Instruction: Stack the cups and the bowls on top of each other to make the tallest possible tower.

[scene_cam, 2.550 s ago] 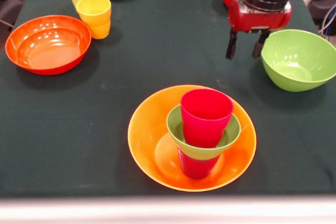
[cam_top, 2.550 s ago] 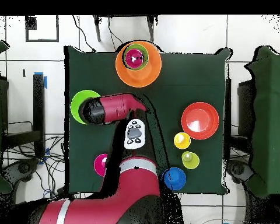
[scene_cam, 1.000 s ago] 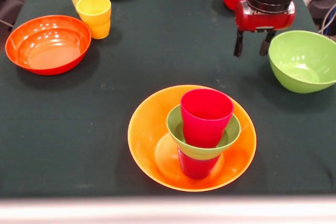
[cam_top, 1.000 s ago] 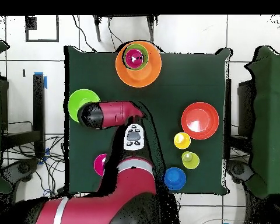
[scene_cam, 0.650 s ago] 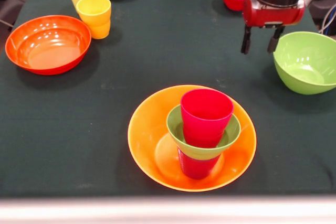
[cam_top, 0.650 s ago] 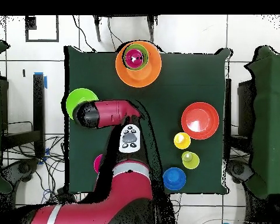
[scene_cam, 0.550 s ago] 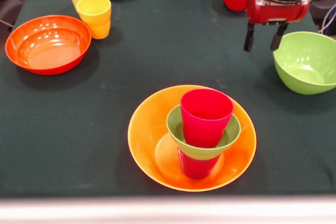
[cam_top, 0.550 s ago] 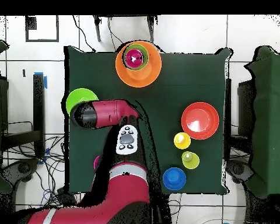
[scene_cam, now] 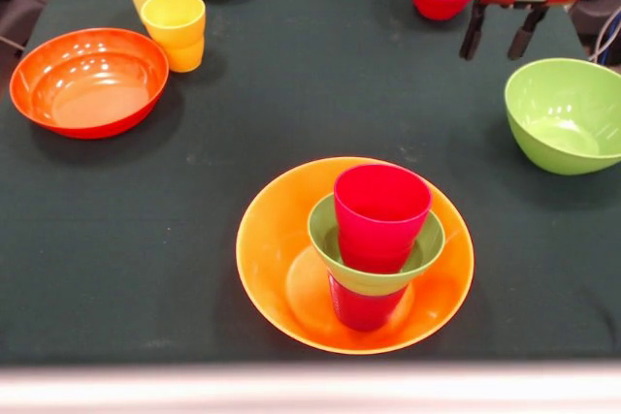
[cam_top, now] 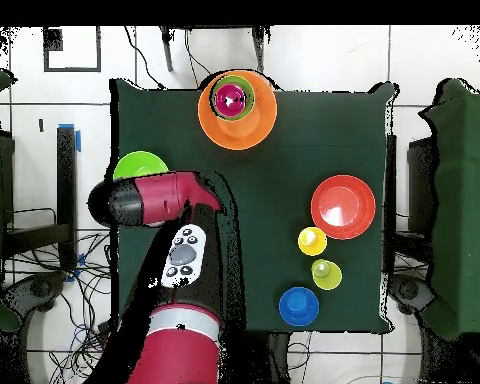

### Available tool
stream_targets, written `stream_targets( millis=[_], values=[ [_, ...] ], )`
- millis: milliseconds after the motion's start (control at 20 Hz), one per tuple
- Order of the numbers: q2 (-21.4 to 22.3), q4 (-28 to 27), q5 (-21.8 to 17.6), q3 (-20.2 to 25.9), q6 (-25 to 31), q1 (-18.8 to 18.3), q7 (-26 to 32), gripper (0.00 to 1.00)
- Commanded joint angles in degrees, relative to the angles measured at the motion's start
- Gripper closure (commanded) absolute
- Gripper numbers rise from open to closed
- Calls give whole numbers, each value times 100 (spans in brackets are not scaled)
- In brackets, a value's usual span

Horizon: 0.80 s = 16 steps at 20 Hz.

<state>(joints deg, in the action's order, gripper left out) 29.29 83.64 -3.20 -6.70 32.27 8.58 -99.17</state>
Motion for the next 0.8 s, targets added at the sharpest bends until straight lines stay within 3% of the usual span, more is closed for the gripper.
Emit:
stream_targets(
  millis=[50,300,800],
  values=[
    [9,-164,194,306,463,-37,-812,0],
    [-357,-60,454,778,-277,-234,-845,0],
    [-928,-275,469,658,-1079,-235,-856,0]
  ],
)
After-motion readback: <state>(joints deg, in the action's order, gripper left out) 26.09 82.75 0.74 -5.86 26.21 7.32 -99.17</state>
